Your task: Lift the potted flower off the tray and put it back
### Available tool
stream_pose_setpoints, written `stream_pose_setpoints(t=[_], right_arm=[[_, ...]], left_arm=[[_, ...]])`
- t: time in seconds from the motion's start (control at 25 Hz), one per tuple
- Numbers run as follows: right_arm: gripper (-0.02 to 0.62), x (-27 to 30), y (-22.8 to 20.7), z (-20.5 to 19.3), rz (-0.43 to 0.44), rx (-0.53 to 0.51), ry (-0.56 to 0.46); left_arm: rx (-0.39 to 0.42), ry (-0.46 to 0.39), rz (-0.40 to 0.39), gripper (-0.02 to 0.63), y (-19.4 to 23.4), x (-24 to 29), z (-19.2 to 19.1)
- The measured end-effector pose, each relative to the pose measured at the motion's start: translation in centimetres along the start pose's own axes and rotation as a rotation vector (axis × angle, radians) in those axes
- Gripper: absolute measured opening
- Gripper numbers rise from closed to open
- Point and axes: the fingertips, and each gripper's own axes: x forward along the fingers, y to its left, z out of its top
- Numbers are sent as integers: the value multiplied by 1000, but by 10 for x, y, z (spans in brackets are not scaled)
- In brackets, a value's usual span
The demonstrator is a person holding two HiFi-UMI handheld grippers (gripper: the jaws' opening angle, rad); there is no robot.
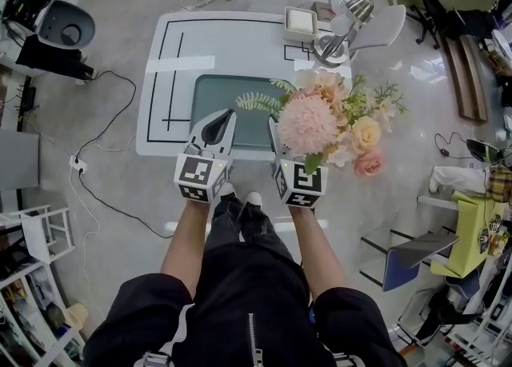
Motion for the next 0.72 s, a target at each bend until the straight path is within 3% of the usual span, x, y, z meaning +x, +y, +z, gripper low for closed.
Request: stream_pose_setpoints(t=[0.28, 0.72], right_arm=[[380, 23, -2, -14, 29, -16, -5], [380, 73, 28, -40, 110, -64, -8]], left_arm=[[-12, 27, 22, 5, 7, 2, -17], [-28, 86, 114, 5, 52, -19, -46]])
